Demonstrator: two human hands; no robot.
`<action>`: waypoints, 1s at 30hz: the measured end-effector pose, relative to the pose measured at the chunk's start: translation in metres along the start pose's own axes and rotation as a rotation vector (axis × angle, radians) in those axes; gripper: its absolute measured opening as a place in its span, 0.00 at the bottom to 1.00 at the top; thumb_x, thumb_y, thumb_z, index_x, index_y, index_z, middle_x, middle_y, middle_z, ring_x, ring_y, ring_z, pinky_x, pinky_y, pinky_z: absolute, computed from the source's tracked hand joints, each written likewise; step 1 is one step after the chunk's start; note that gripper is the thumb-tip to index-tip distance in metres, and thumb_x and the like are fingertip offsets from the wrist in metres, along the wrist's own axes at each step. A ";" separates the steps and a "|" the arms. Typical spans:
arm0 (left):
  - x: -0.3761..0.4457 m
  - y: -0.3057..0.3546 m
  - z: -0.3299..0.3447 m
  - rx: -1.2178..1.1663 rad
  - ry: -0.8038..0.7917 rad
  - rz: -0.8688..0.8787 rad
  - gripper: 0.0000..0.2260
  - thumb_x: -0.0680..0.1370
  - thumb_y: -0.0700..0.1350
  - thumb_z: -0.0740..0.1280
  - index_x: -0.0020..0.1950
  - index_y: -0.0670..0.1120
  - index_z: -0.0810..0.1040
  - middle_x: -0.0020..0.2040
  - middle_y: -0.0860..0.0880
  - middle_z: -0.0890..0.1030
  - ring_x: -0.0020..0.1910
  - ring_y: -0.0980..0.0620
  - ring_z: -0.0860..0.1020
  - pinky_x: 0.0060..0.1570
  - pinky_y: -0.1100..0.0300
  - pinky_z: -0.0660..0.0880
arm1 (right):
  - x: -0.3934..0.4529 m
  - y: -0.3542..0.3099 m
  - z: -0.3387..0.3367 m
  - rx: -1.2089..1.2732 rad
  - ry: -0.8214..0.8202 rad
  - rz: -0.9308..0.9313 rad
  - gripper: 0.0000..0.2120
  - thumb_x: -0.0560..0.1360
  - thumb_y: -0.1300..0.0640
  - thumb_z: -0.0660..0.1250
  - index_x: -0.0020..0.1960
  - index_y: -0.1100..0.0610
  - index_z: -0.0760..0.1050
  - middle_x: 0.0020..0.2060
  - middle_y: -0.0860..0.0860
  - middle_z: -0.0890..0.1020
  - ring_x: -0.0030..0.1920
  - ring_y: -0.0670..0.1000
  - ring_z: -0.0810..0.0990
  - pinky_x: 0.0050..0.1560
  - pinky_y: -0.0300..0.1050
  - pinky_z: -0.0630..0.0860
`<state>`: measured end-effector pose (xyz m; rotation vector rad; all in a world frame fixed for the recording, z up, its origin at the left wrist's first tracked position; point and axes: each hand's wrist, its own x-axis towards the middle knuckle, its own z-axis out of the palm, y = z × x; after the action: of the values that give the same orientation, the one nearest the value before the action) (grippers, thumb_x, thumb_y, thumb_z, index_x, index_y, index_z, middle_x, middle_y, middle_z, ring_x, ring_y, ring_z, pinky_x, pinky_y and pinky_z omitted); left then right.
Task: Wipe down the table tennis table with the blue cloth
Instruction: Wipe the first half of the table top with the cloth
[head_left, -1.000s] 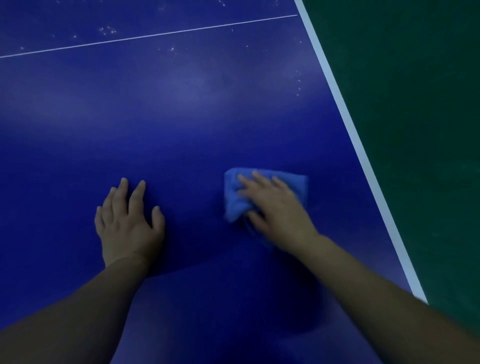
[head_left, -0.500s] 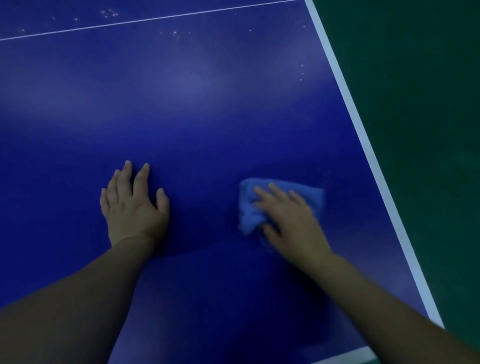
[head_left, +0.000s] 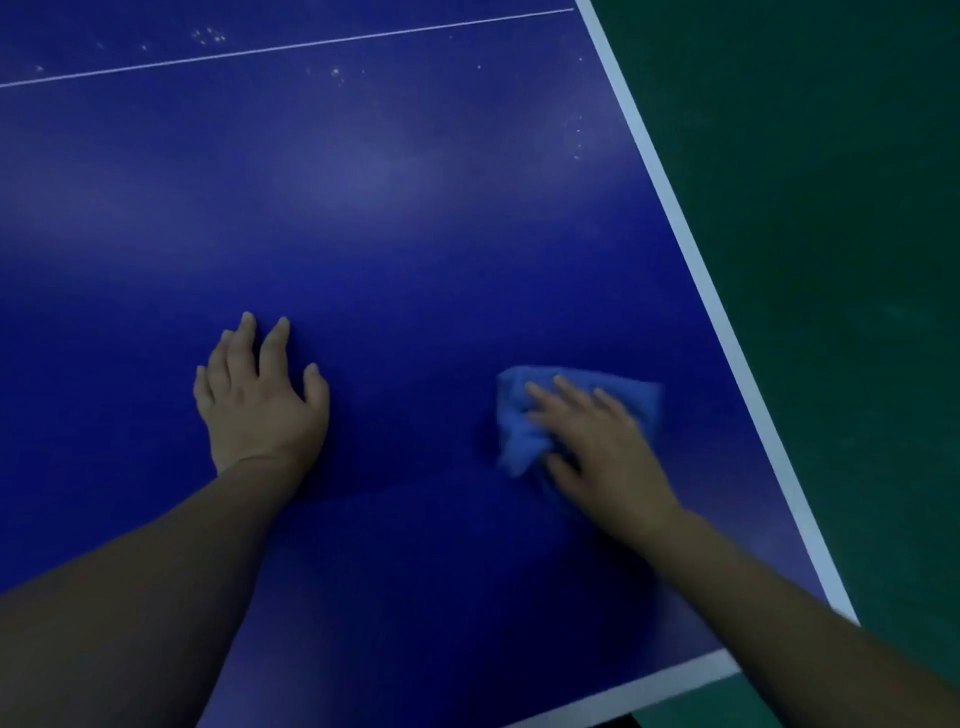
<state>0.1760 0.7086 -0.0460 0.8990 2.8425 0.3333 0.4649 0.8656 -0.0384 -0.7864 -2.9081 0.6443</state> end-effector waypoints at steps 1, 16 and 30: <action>0.000 -0.001 0.000 0.000 0.000 0.000 0.25 0.80 0.53 0.57 0.77 0.51 0.59 0.79 0.48 0.54 0.78 0.47 0.50 0.76 0.43 0.45 | 0.003 0.017 -0.008 -0.007 0.044 0.096 0.21 0.73 0.56 0.62 0.66 0.55 0.73 0.70 0.49 0.72 0.72 0.54 0.67 0.70 0.57 0.63; 0.000 -0.002 0.004 0.047 0.008 0.033 0.26 0.81 0.55 0.52 0.78 0.49 0.58 0.79 0.45 0.54 0.78 0.43 0.52 0.75 0.41 0.47 | -0.058 -0.006 0.006 -0.015 -0.016 -0.074 0.19 0.72 0.58 0.67 0.63 0.56 0.76 0.70 0.51 0.72 0.71 0.56 0.69 0.69 0.58 0.63; -0.092 0.129 0.030 -0.194 0.084 -0.367 0.23 0.80 0.45 0.60 0.76 0.46 0.63 0.79 0.46 0.57 0.78 0.47 0.53 0.77 0.46 0.48 | 0.074 0.058 -0.024 -0.025 -0.098 -0.351 0.21 0.77 0.53 0.64 0.70 0.52 0.70 0.73 0.46 0.67 0.75 0.51 0.61 0.73 0.52 0.53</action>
<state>0.3275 0.7626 -0.0362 0.3250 2.9061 0.5955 0.4315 0.9568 -0.0438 -0.2378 -3.0343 0.6235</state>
